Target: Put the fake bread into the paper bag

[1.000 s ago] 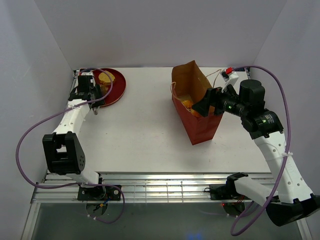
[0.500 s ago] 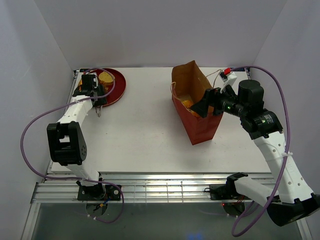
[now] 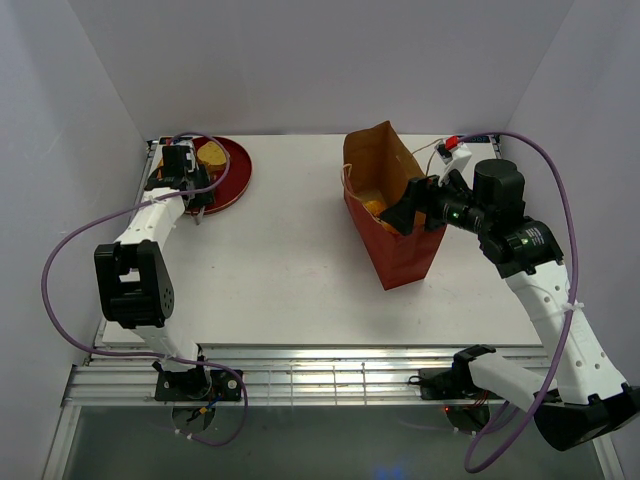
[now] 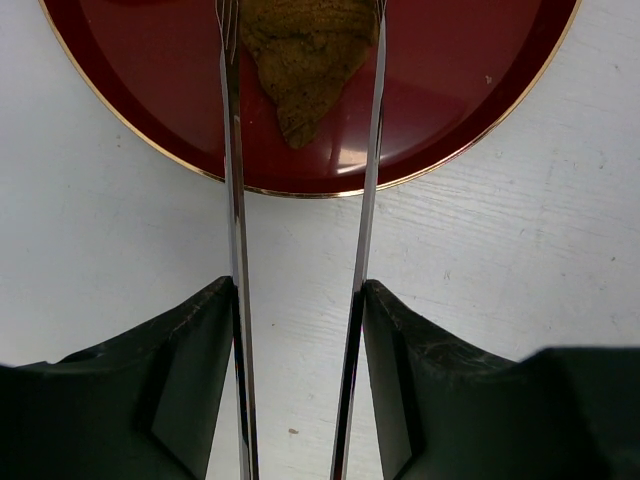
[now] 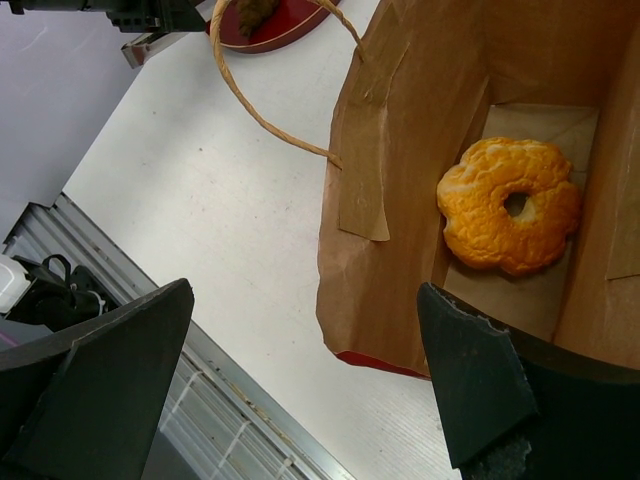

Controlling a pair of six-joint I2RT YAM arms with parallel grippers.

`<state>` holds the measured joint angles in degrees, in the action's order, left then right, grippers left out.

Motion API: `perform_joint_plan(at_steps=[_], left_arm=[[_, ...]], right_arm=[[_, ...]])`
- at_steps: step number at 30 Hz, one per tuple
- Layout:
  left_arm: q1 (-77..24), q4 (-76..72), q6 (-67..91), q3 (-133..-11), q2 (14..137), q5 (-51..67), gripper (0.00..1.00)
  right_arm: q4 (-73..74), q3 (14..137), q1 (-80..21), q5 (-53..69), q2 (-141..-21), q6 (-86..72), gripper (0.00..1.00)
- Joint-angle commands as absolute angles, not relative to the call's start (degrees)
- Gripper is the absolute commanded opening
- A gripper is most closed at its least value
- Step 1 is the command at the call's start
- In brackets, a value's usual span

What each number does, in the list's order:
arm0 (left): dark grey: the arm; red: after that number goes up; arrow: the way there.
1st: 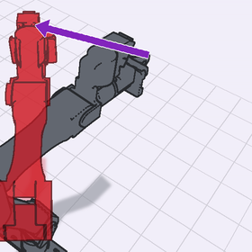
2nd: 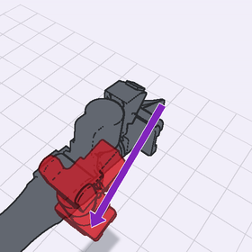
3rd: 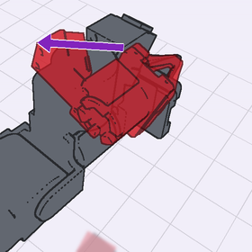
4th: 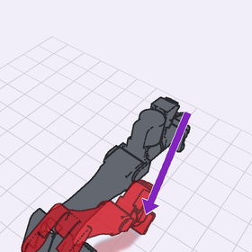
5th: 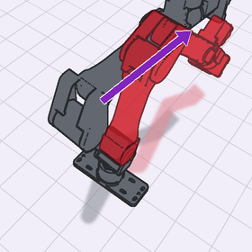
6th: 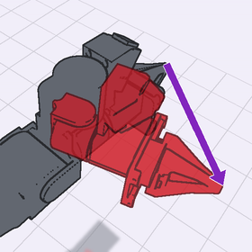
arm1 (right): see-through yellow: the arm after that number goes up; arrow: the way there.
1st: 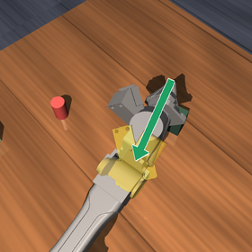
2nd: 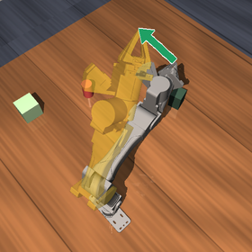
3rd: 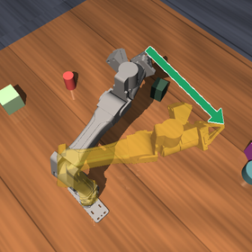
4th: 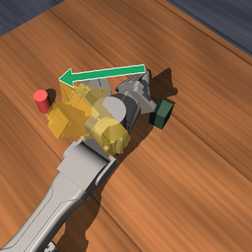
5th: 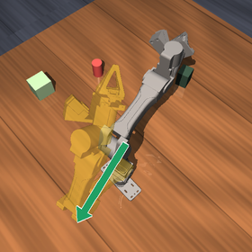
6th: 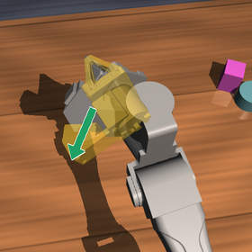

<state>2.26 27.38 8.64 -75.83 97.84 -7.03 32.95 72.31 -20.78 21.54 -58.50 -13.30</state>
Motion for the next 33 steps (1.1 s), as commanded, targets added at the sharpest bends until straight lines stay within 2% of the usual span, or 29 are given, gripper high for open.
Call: perform_joint_plan(at_steps=[1, 12, 18, 19, 23, 26, 33], left_arm=[[2.4, 27.2, 9.7, -77.6, 96.2, -6.0, 0.63], [2.5, 28.4, 10.1, -78.7, 98.3, -5.4, 0.63], [2.5, 29.0, 9.8, -79.5, 99.1, -5.8, 0.59], [2.5, 29.1, 9.8, -79.6, 99.1, -5.8, 0.58], [2.5, 29.1, 10.3, -79.5, 98.4, -5.6, 0.42], [2.5, 29.0, 10.5, -79.5, 97.5, -5.5, 0.36], [2.5, 29.4, 10.8, -80.3, 94.7, -5.3, 0.27]], right_arm=[[31.3, 73.8, -21.2, 21.2, -58.3, -12.7, 0.99], [31.1, 73.3, -21.3, 20.9, -58.3, -12.7, 0.99], [31.3, 73.6, -21.2, 21.0, -58.2, -12.7, 0.99], [31.4, 73.7, -21.3, 21.0, -58.2, -12.7, 0.99], [31.4, 73.8, -21.3, 20.8, -58.0, -12.7, 0.99], [31.4, 73.7, -21.4, 20.9, -58.0, -12.7, 0.99], [31.4, 73.9, -21.4, 20.9, -58.2, -12.8, 0.99]])
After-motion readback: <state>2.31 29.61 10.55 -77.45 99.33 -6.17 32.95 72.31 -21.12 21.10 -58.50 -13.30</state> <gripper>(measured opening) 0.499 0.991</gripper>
